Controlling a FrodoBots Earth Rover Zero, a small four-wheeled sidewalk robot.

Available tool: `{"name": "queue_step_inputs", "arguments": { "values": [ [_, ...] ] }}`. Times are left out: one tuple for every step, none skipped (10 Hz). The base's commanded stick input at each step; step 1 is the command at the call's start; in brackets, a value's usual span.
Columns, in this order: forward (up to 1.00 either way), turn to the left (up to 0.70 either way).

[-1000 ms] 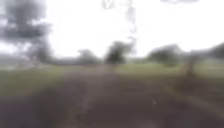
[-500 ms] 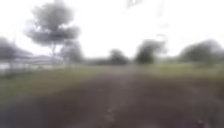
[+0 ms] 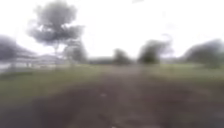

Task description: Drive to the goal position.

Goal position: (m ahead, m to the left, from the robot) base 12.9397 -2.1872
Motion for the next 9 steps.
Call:
{"name": "queue_step_inputs", "arguments": {
  "values": [
    [0.70,0.00],
    [0.70,0.00],
    [0.70,0.00],
    [0.70,0.00],
    [0.70,0.00],
    [0.70,0.00],
    [0.70,0.00],
    [0.70,0.00],
    [0.70,0.00]
  ]
}}
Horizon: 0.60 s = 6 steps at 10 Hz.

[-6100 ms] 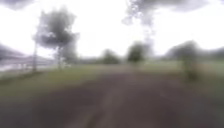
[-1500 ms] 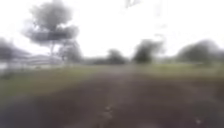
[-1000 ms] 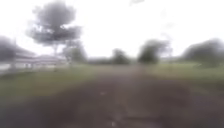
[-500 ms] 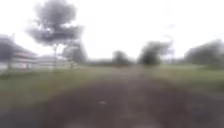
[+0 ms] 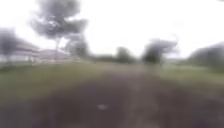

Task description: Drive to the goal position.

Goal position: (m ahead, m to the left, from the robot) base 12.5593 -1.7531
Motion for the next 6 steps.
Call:
{"name": "queue_step_inputs", "arguments": {
  "values": [
    [0.70,0.00],
    [0.70,0.00],
    [0.70,0.00],
    [0.70,0.00],
    [0.70,0.00],
    [0.70,-0.09]
  ]
}}
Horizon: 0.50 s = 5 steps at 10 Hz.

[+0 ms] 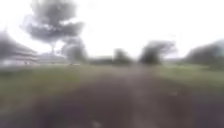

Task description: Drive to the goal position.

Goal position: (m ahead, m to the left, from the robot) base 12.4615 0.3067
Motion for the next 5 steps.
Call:
{"name": "queue_step_inputs", "arguments": {
  "values": [
    [0.70,-0.35],
    [0.70,-0.35],
    [0.70,-0.35],
    [0.70,-0.05],
    [0.70,0.00]
  ]
}}
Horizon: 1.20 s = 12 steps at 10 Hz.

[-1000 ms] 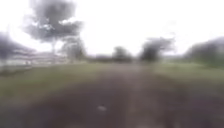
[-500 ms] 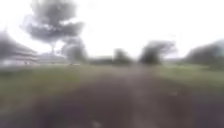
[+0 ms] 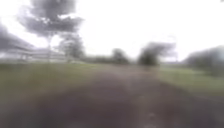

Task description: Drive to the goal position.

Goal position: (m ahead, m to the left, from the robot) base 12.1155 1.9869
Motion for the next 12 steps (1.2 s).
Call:
{"name": "queue_step_inputs", "arguments": {
  "values": [
    [0.70,0.00],
    [0.70,0.00],
    [0.70,0.00],
    [0.70,0.00],
    [0.70,0.00],
    [0.70,0.00],
    [0.70,0.00],
    [0.70,0.00],
    [0.70,0.00],
    [0.70,0.00],
    [0.70,0.00],
    [0.70,0.00]
  ]
}}
